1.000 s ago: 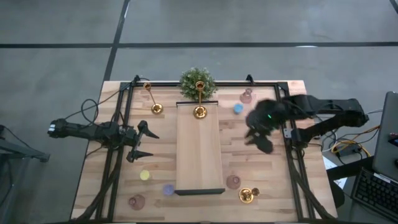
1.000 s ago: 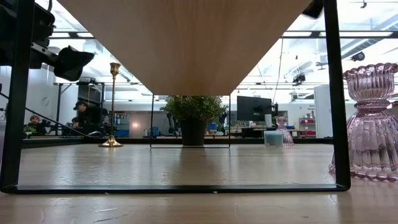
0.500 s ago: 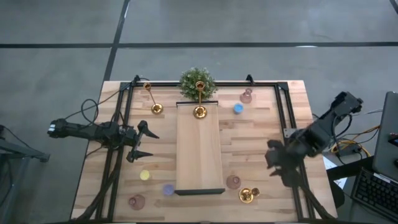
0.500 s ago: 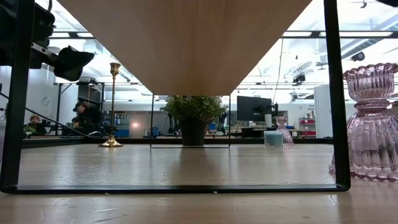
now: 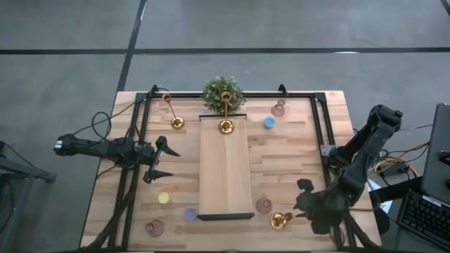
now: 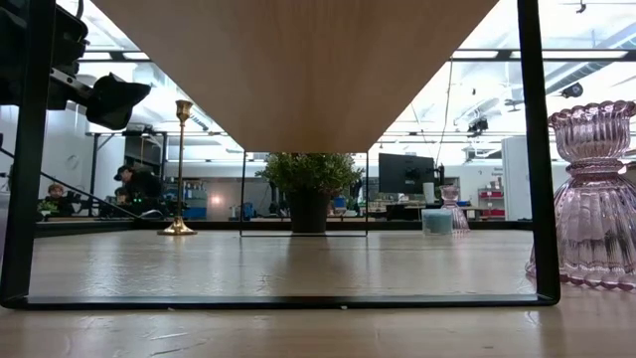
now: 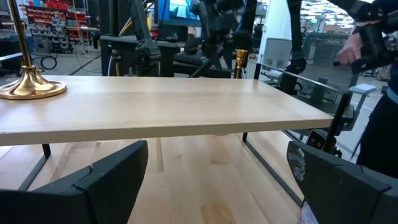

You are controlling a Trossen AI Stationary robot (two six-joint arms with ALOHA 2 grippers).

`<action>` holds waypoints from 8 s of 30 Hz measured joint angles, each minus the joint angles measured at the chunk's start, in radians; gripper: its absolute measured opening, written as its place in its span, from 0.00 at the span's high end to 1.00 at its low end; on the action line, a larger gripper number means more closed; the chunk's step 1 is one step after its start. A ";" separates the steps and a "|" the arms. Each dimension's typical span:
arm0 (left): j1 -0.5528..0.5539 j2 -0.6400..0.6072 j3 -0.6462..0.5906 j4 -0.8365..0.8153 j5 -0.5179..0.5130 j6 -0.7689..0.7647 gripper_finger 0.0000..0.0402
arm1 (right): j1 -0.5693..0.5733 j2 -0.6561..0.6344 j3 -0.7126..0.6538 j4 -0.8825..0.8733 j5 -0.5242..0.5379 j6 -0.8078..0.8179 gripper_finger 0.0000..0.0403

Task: Pick & Place candle stick holders
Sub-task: Put the bottom gold candle holder on the shelf aligned with the gold candle holder, then put the gold candle holder on the shelf aligned with the gold candle holders

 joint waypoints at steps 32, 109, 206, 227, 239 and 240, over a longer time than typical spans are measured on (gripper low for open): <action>0.000 0.000 0.000 0.000 0.000 0.000 0.04 | 0.010 0.172 -0.012 0.297 0.239 0.097 0.96; 0.000 0.000 0.000 0.000 0.000 0.000 0.03 | -1.115 0.312 0.643 -0.022 -0.011 -0.608 0.97; 0.000 0.000 0.000 0.195 -0.171 -0.240 0.04 | -0.968 0.093 0.534 -0.300 -0.387 -0.514 0.96; 0.000 0.000 0.000 0.979 -0.206 -0.327 0.03 | -0.845 -0.587 -0.097 0.049 -0.002 -0.170 0.98; 0.000 0.000 0.000 1.136 -0.214 -0.355 0.03 | -0.841 -0.839 -0.417 0.422 0.013 -0.291 0.98; 0.000 0.000 0.000 1.136 -0.222 -0.354 0.03 | -0.841 -0.853 -0.445 0.457 0.005 -0.314 0.98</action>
